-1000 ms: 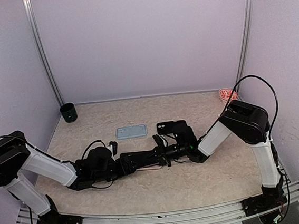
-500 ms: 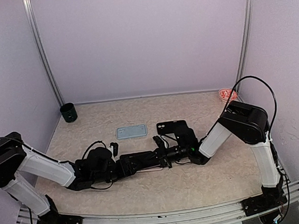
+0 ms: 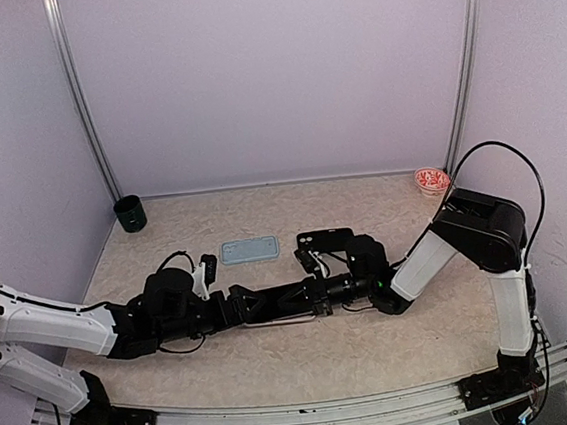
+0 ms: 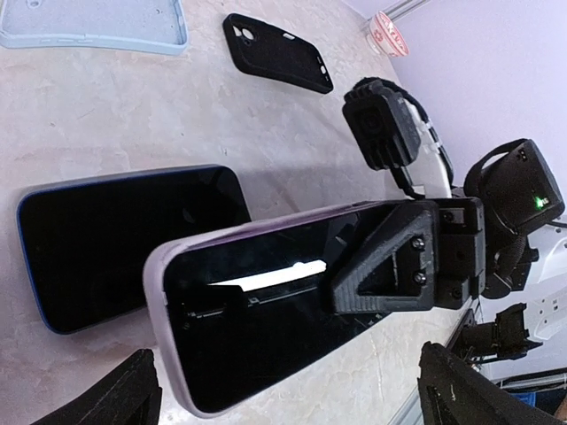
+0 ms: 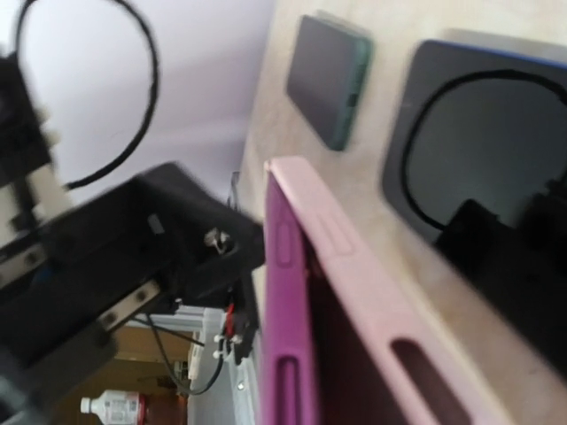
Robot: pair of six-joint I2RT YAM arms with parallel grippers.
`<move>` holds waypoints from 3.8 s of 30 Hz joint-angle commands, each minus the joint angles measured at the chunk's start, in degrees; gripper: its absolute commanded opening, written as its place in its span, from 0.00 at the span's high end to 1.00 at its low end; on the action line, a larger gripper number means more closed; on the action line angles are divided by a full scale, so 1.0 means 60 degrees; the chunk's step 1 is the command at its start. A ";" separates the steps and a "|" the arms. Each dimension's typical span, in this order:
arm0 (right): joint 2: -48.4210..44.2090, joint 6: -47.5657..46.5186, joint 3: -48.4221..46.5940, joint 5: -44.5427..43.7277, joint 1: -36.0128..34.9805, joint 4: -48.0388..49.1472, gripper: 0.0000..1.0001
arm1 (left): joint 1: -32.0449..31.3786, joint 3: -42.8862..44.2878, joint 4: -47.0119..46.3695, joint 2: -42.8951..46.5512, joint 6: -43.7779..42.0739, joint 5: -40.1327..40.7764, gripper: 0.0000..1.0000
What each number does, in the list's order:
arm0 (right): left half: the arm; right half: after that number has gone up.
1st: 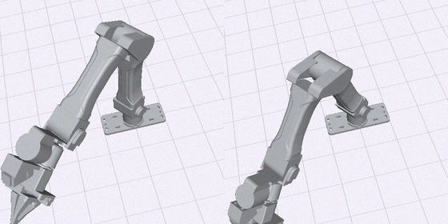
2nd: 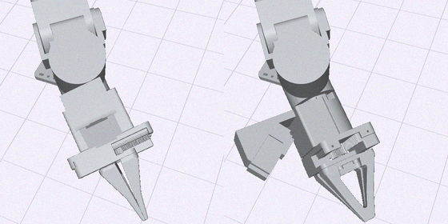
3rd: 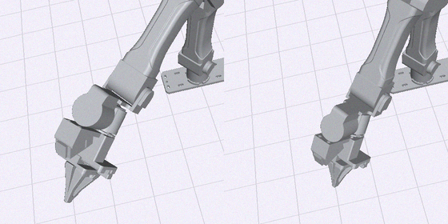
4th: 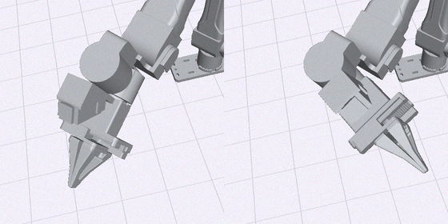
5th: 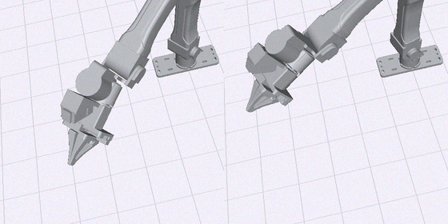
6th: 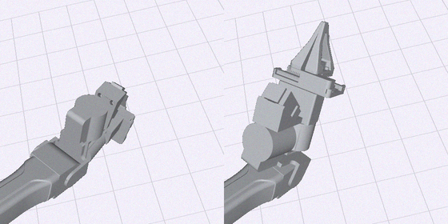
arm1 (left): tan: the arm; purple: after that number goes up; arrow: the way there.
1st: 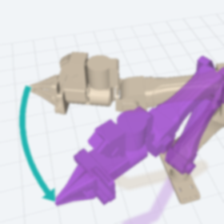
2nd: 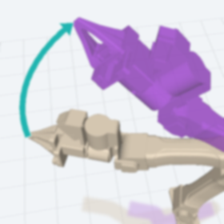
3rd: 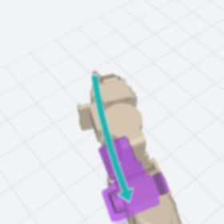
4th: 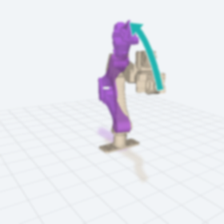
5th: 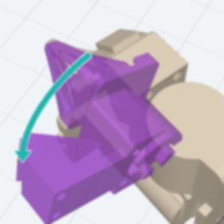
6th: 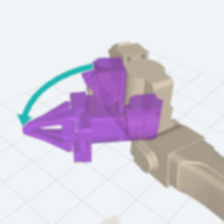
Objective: Put the phone into the phone case
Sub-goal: Install the phone into the phone case, then pass from the right arm to the left
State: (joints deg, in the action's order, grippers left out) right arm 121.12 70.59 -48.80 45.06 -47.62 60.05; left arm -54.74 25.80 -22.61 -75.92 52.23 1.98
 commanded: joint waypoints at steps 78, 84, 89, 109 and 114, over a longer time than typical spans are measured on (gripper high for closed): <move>-0.4773 -0.4976 0.2240 -0.0025 -0.0092 -0.0574 1.00 | -0.0724 0.1262 -0.3560 -0.0925 -0.2032 -0.4116 0.61; -0.4678 -0.4856 0.2200 0.0048 -0.0096 -0.0467 1.00 | -0.0728 0.1207 -0.3599 -0.0835 -0.2039 -0.4046 0.69; -0.4617 -0.4805 0.2156 0.0091 -0.0092 -0.0443 1.00 | -0.0735 0.1179 -0.3627 -0.0859 -0.2054 -0.4079 0.77; -0.5059 -0.5341 0.1907 -0.0280 -0.0091 -0.1989 0.64 | -0.0687 0.1135 -0.3298 -0.0826 -0.2024 -0.3482 0.87; -0.5354 -0.5605 0.1958 -0.0521 -0.0092 -0.2647 0.58 | -0.0616 0.1106 -0.3093 -0.0740 -0.2012 -0.3248 0.87</move>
State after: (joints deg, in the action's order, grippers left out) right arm 91.00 39.86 -36.34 48.69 -48.64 50.19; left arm -58.19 32.18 -40.32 -82.24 39.77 -18.98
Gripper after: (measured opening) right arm 0.402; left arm 0.138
